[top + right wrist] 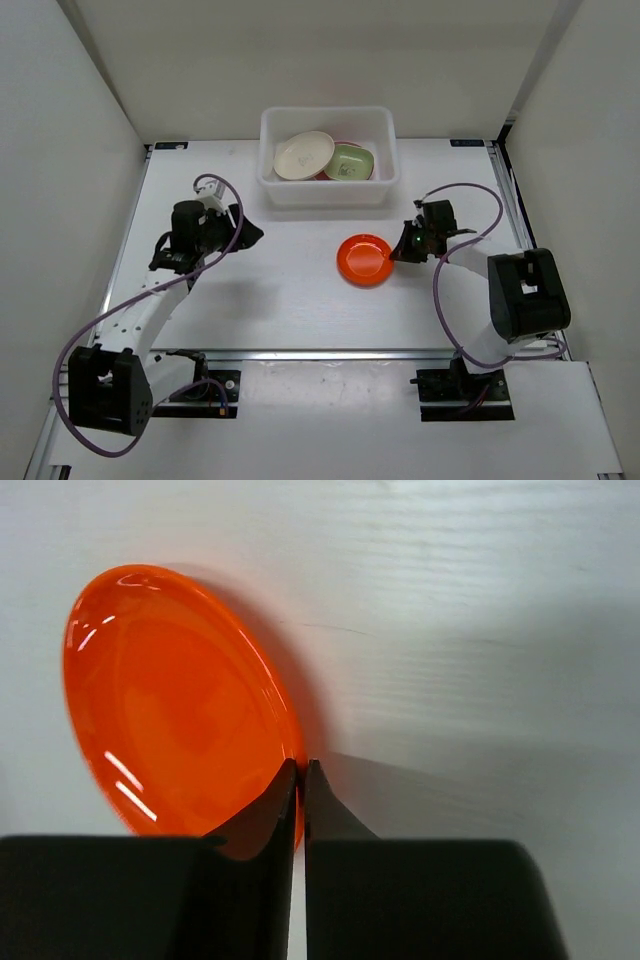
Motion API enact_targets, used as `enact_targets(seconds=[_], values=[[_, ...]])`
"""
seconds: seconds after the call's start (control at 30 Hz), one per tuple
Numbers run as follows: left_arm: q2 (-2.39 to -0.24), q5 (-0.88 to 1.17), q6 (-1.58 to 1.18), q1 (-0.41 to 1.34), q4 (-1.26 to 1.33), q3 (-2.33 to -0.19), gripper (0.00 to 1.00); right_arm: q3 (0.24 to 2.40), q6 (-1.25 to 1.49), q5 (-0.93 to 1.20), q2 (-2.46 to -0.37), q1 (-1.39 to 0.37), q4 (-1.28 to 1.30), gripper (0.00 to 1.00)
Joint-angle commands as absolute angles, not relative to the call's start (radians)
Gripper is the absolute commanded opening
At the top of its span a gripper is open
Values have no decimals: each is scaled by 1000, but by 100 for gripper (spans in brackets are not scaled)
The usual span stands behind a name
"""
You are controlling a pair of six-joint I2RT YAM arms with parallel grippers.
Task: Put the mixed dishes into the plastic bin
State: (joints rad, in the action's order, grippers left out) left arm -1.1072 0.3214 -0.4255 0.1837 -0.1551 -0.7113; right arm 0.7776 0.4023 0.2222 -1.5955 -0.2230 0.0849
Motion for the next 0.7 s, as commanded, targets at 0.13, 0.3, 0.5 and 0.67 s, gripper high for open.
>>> enact_targets(seconds=[0.13, 0.3, 0.5, 0.67], values=[[-1083, 448, -393, 58, -224, -719, 67, 894, 460, 313, -1497, -277, 63, 0], [-1115, 459, -400, 74, -206, -716, 68, 1130, 479, 291, -1492, -261, 54, 0], [-1141, 452, -402, 98, -201, -732, 68, 1535, 417, 292, -1771, -235, 121, 0], [-1149, 430, -400, 130, -215, -739, 69, 2011, 371, 262, -2087, -242, 263, 0]])
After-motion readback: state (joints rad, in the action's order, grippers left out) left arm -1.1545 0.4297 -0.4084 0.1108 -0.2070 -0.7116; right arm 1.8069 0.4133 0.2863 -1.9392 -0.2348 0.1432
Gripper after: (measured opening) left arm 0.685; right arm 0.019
